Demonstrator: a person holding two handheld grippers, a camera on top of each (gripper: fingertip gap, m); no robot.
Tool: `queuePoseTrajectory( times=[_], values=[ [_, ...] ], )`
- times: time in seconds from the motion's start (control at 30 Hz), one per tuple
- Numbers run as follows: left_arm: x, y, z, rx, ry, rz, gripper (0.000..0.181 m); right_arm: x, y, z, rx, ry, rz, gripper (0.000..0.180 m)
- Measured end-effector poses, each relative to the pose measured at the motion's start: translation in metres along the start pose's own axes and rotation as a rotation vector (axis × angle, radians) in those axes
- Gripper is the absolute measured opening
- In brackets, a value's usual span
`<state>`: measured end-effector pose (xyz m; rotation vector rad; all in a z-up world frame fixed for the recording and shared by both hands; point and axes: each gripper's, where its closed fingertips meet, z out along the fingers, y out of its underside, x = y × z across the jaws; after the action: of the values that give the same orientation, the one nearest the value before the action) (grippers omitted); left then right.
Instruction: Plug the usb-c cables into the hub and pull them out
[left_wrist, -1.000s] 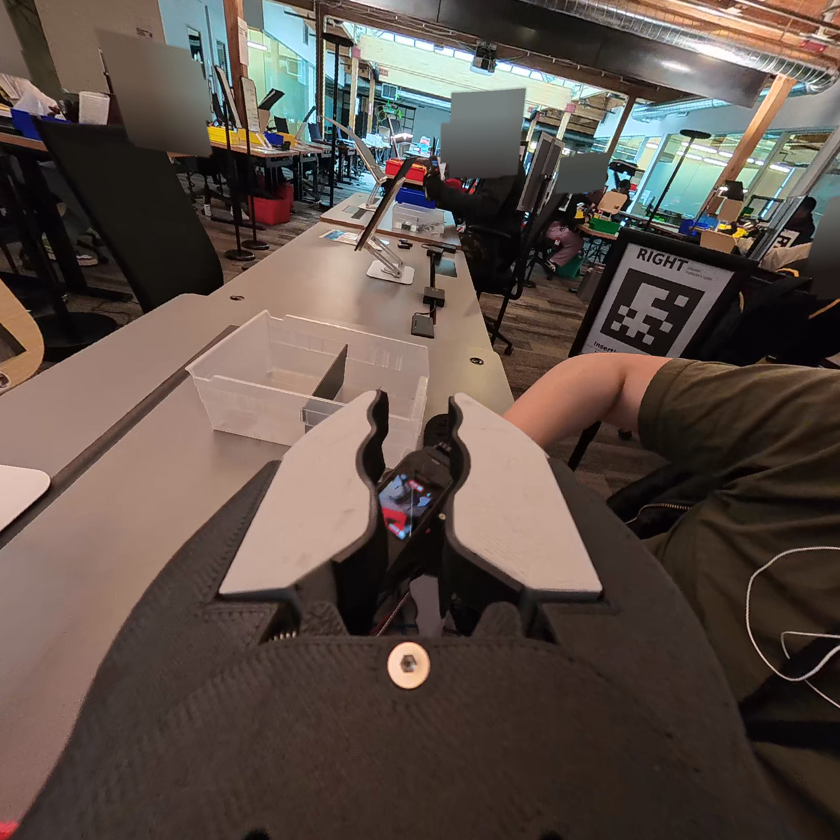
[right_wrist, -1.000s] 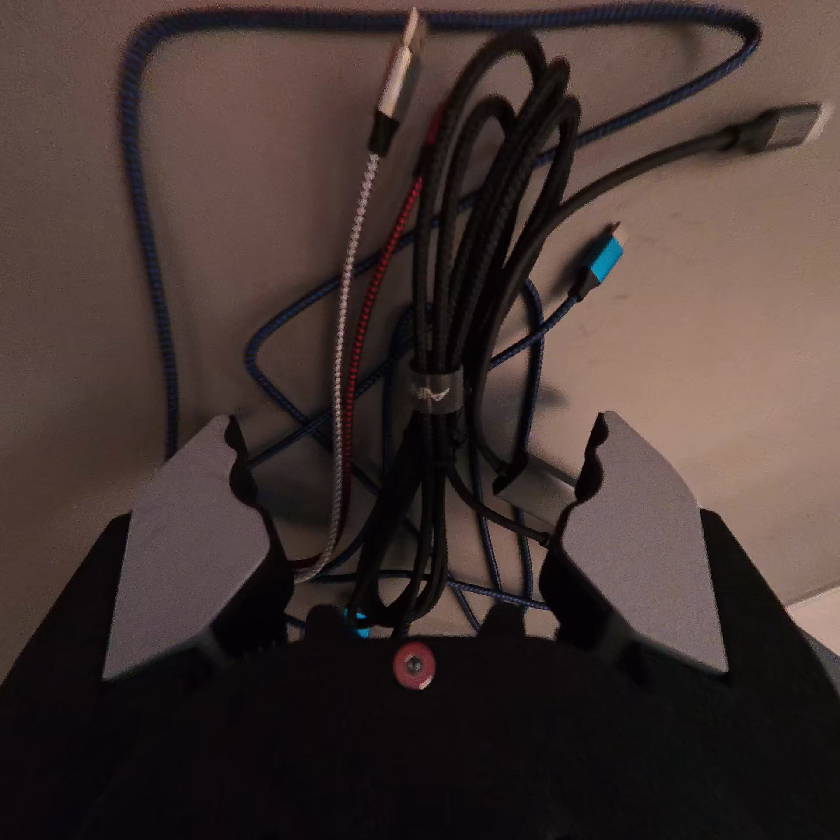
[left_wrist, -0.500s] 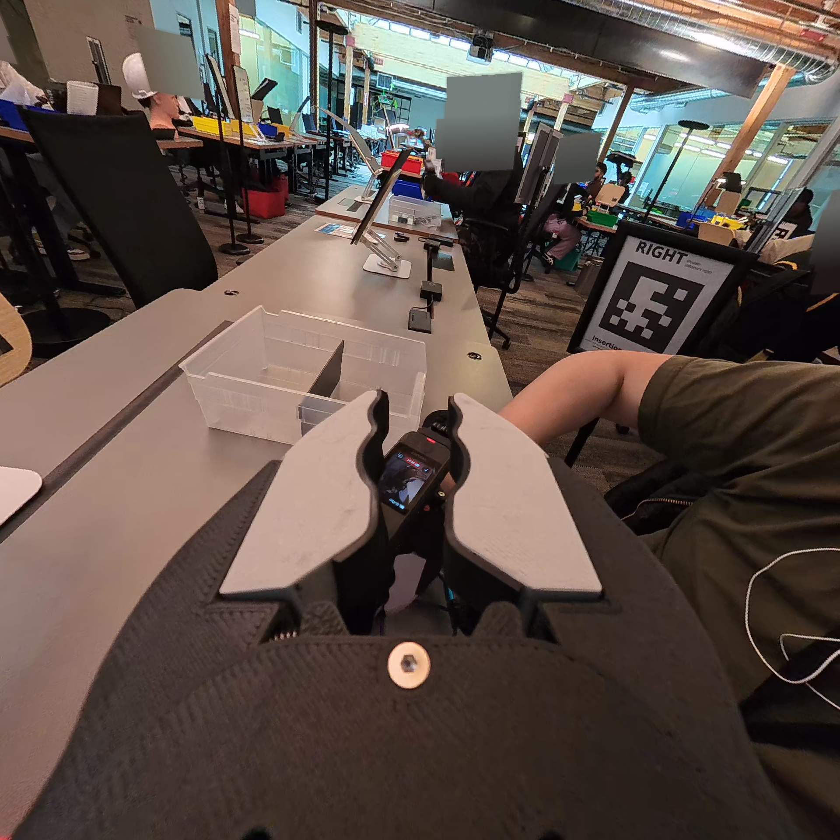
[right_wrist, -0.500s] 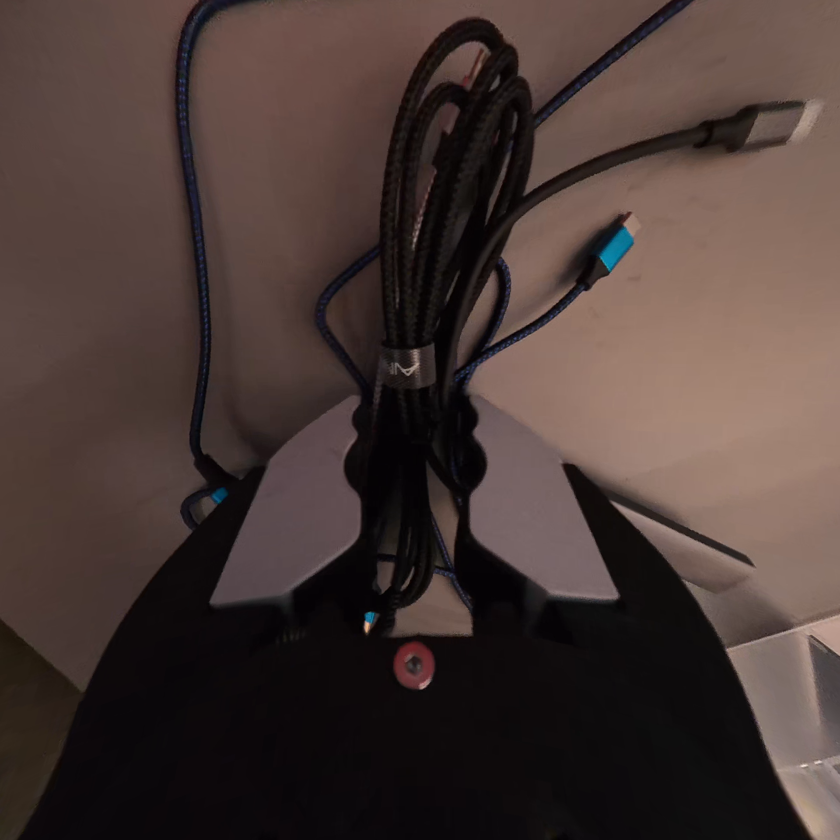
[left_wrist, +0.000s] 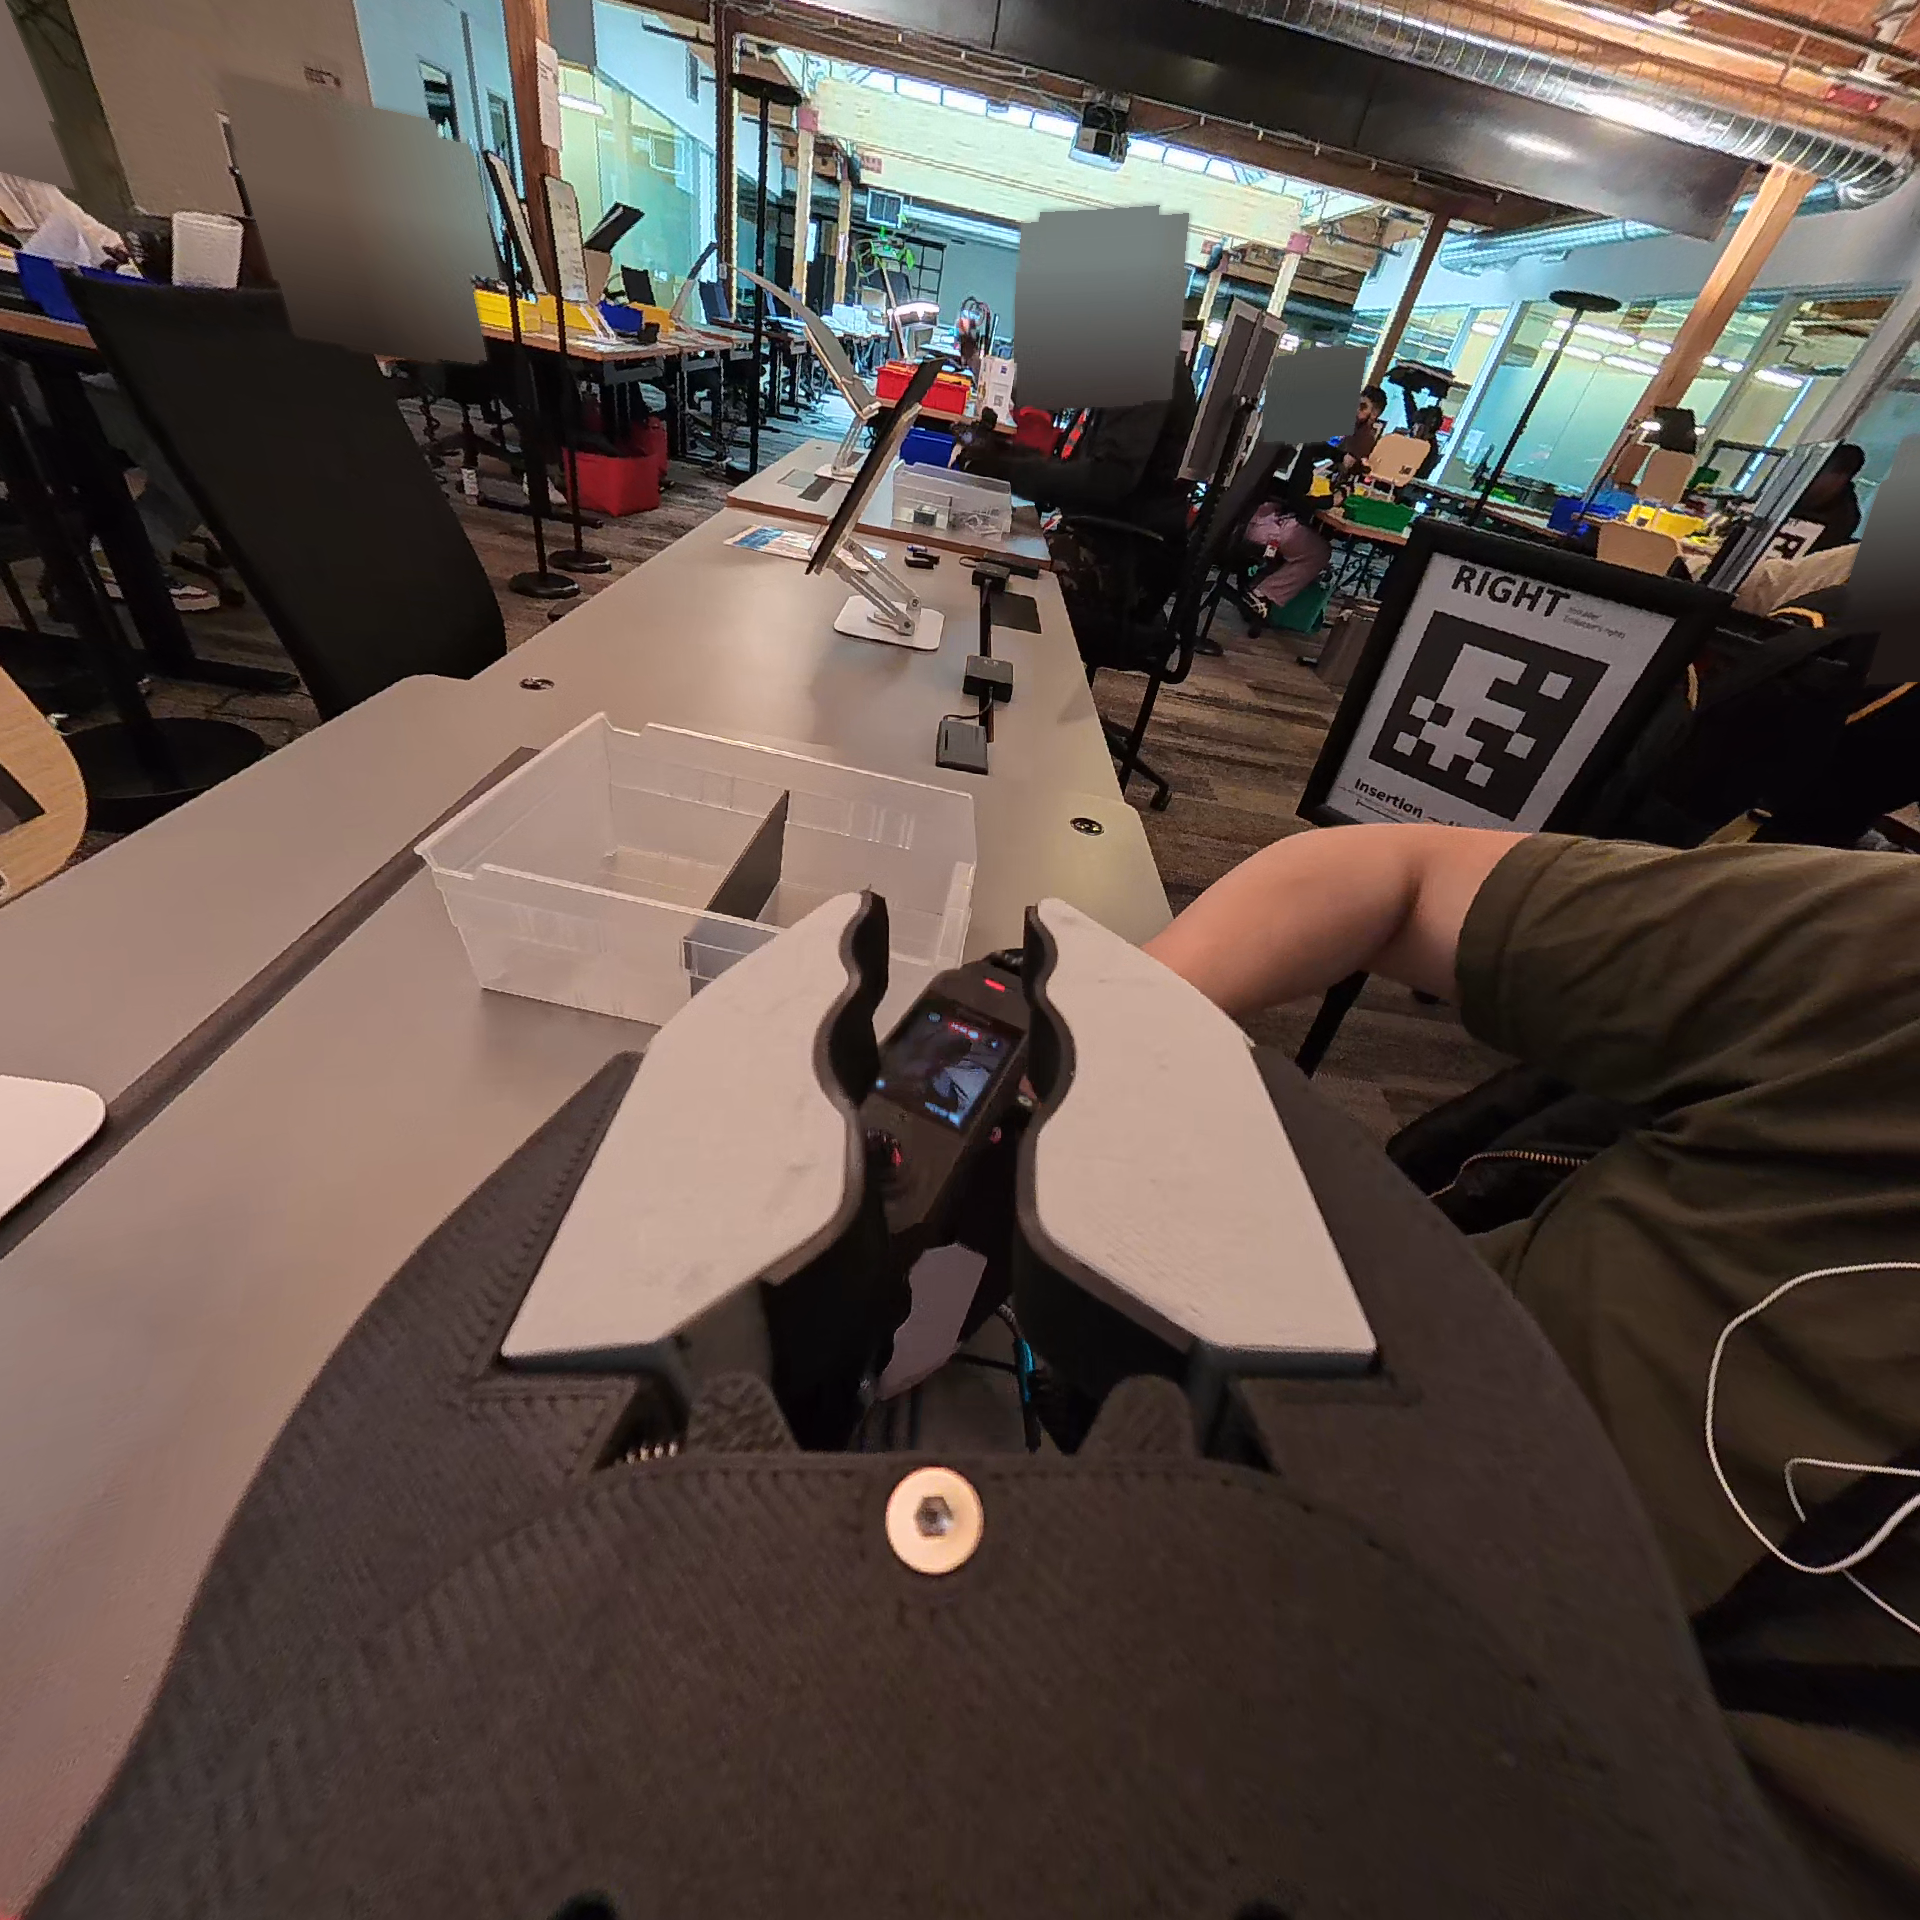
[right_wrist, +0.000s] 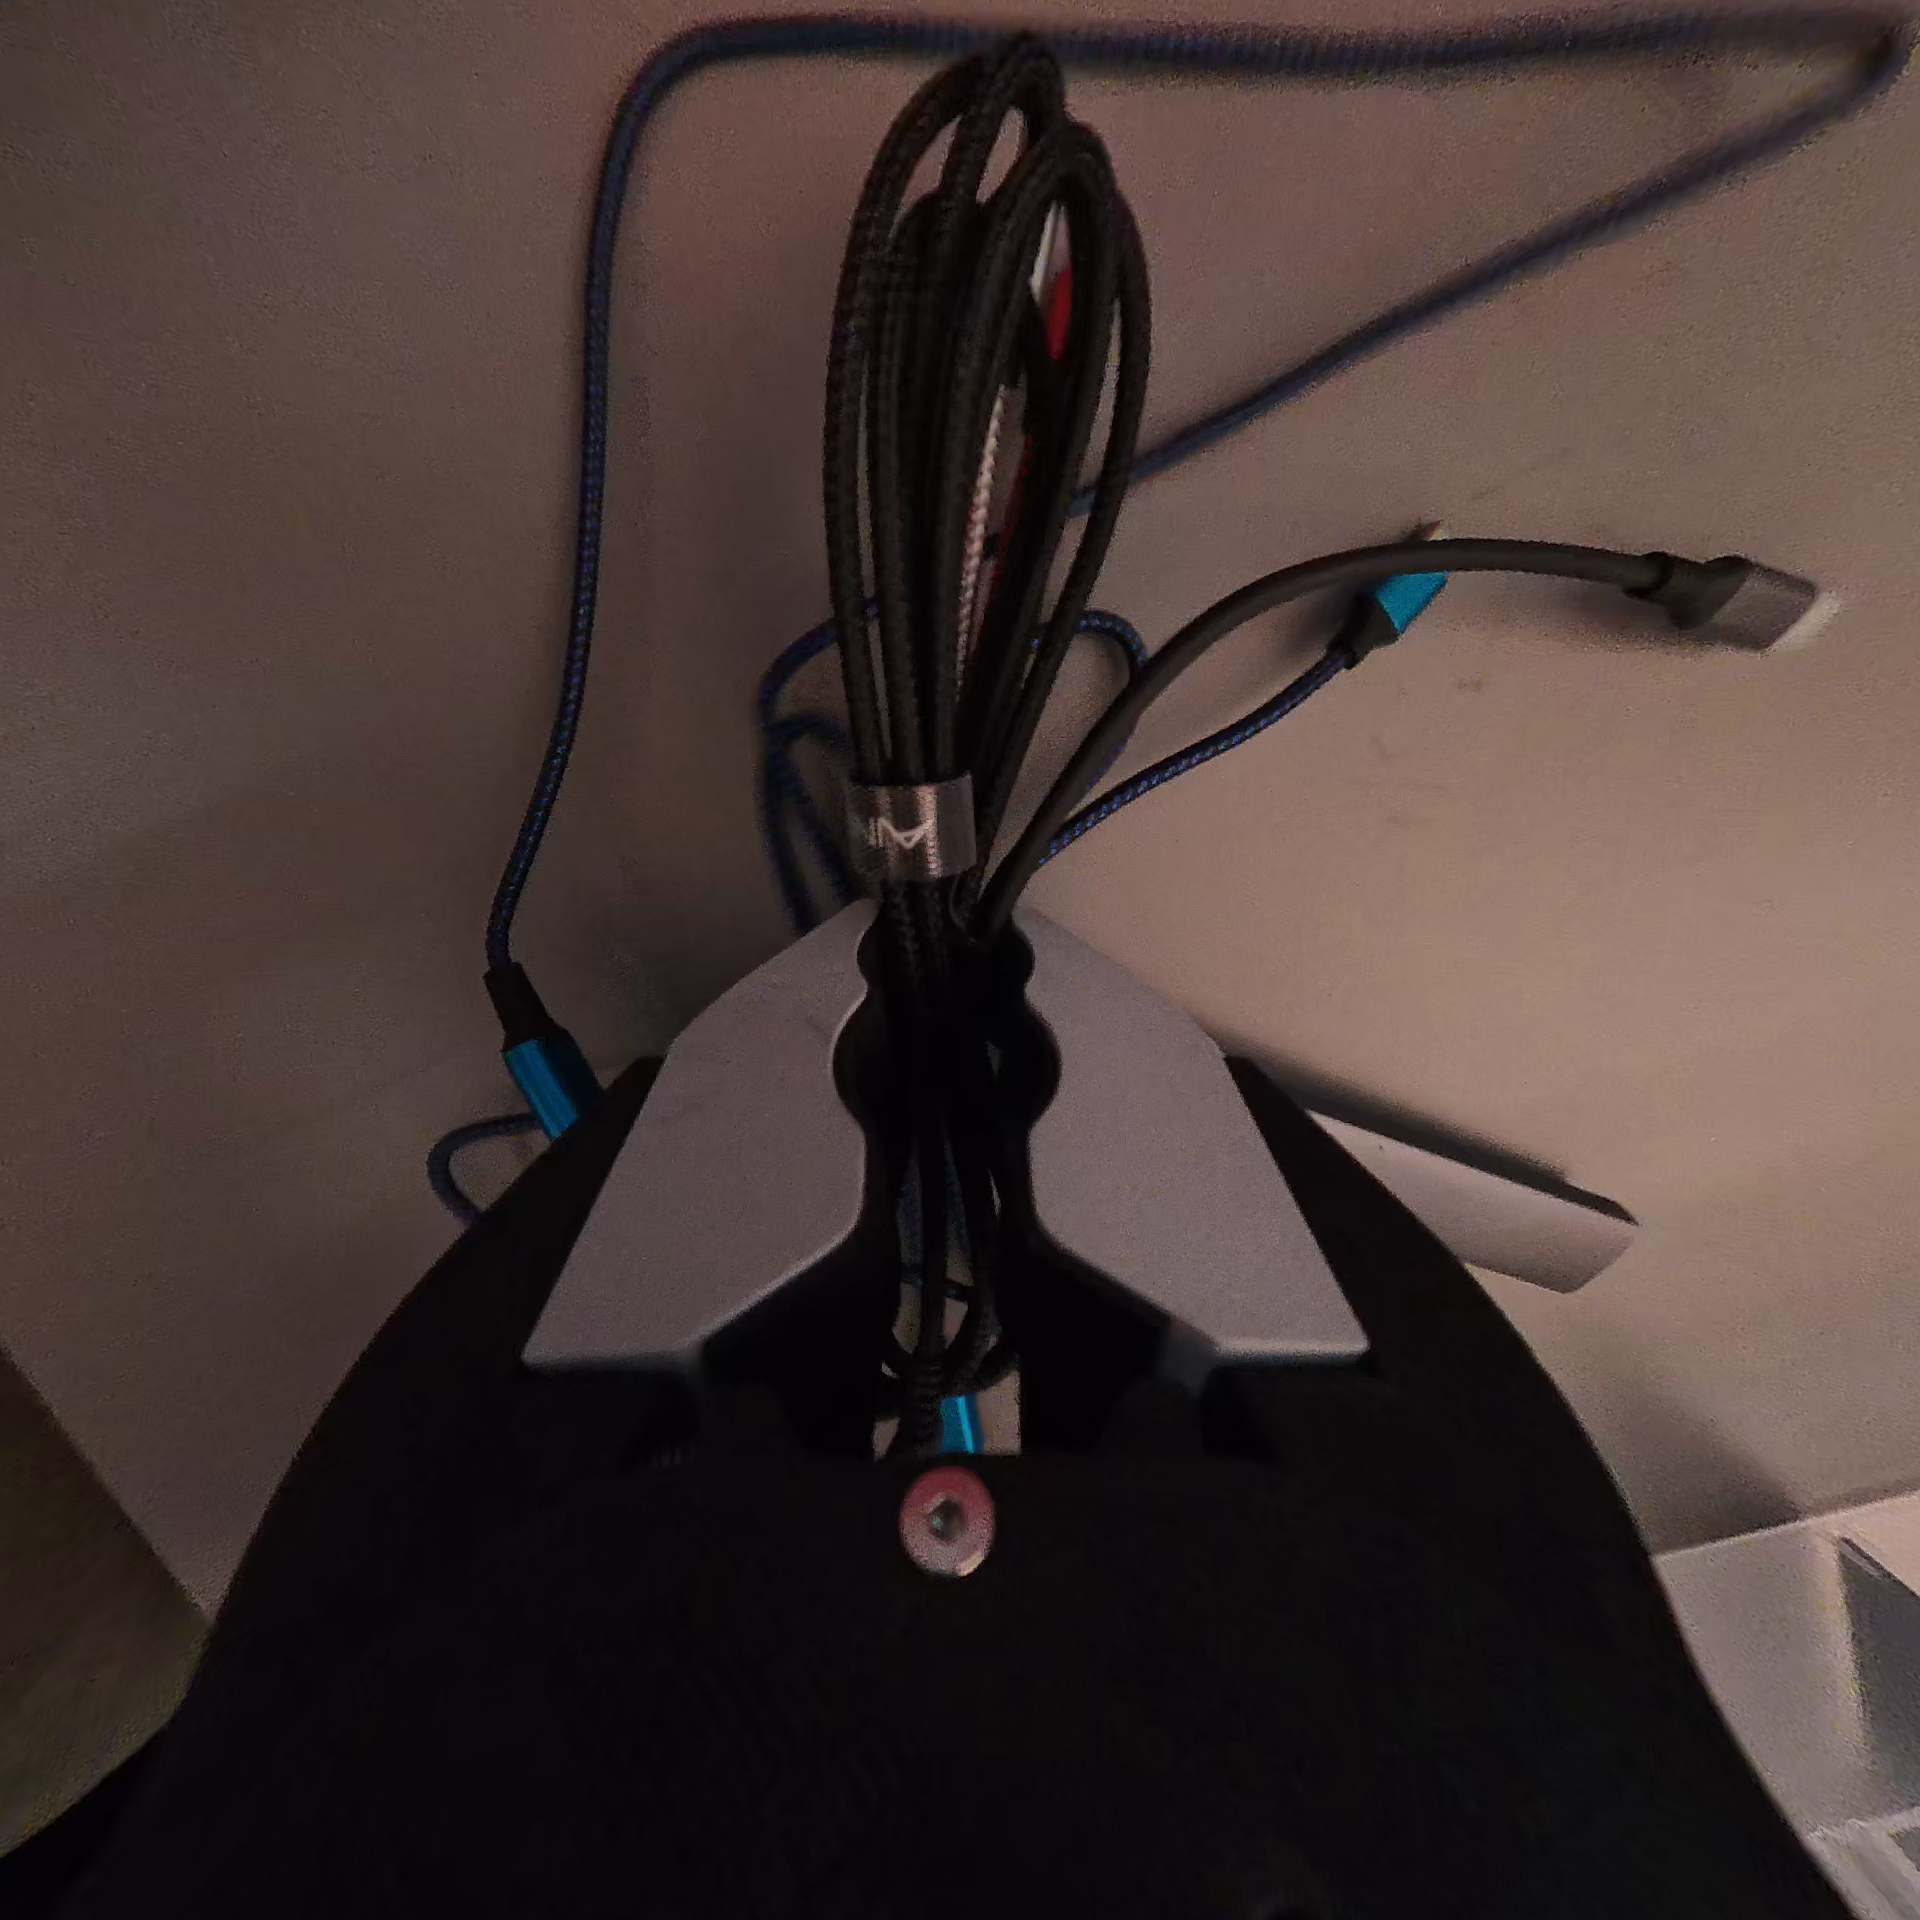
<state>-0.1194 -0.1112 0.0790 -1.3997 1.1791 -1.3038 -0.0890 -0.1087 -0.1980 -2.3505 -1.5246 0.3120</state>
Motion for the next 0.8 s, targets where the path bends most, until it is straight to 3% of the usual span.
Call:
queuePoseTrajectory(
  times=[0.03, 0.4, 0.8],
  values=[
    [0.000, -0.001, 0.000, 0.003, 0.000, 0.000, 0.024, 0.000, -0.002, -0.003, 0.021, -0.017, 0.012, 0.017],
    [0.001, -0.008, -0.003, 0.046, -0.007, 0.001, 0.024, 0.011, -0.024, -0.045, 0.250, -0.114, 0.133, 0.016],
    [0.010, -0.035, -0.019, 0.180, -0.026, 0.023, 0.026, 0.050, -0.061, -0.142, 0.531, -0.134, 0.233, 0.015]
  ],
)
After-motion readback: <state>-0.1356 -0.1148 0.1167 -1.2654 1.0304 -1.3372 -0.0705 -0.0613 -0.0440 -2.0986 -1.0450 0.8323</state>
